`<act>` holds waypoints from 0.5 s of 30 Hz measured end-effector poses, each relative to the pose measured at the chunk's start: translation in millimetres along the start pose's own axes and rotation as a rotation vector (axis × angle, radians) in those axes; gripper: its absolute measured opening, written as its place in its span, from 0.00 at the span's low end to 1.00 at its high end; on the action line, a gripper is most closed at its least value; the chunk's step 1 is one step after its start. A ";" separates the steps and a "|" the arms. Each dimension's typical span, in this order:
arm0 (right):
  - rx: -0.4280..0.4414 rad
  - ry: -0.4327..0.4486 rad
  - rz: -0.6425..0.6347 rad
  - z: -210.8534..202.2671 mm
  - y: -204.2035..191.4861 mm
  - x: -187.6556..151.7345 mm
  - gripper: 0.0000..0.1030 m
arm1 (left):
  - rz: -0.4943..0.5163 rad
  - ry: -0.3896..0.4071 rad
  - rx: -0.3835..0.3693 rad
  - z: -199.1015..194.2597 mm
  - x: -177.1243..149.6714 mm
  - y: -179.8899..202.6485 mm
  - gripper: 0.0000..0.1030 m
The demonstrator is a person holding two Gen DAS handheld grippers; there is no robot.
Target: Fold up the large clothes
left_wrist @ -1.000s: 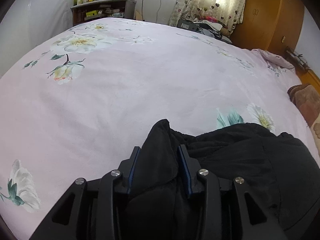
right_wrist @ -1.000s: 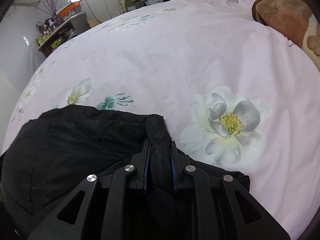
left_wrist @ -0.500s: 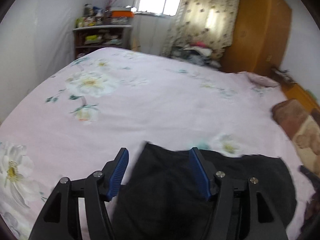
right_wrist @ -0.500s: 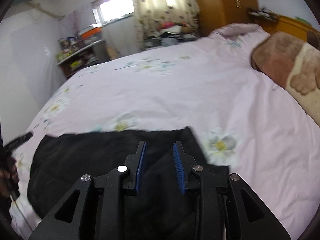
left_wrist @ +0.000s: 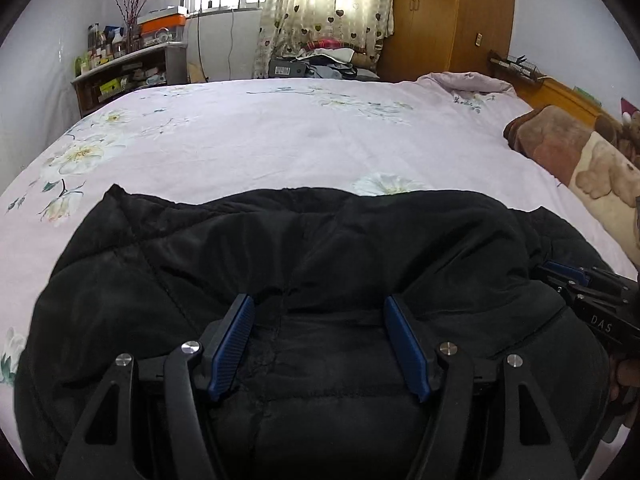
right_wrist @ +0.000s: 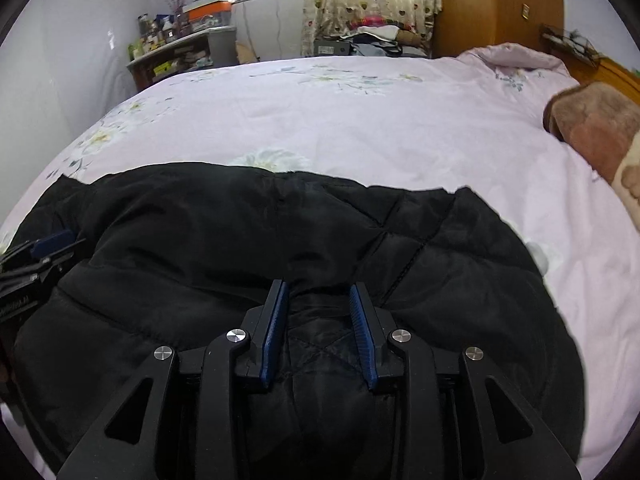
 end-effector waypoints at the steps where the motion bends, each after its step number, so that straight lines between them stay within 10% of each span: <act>1: -0.009 0.000 -0.002 2.1 0.5 -1.8 0.31 | 0.000 -0.004 0.008 1.9 0.3 0.2 0.68; 10: -0.053 0.066 0.013 -47.9 18.9 28.2 0.31 | 0.072 0.023 0.045 -38.4 41.7 -27.1 0.68; 15: -0.119 -0.045 0.062 -5.4 58.1 9.1 0.32 | -0.019 -0.068 0.094 5.5 22.4 -79.2 0.69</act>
Point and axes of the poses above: each gripper's, at about its wrist camera, not at the fingertips, and z roughly the way its jaws point, y to its right, x to its top, the point moved 9 cm from there along z, roughly the way its jaws point
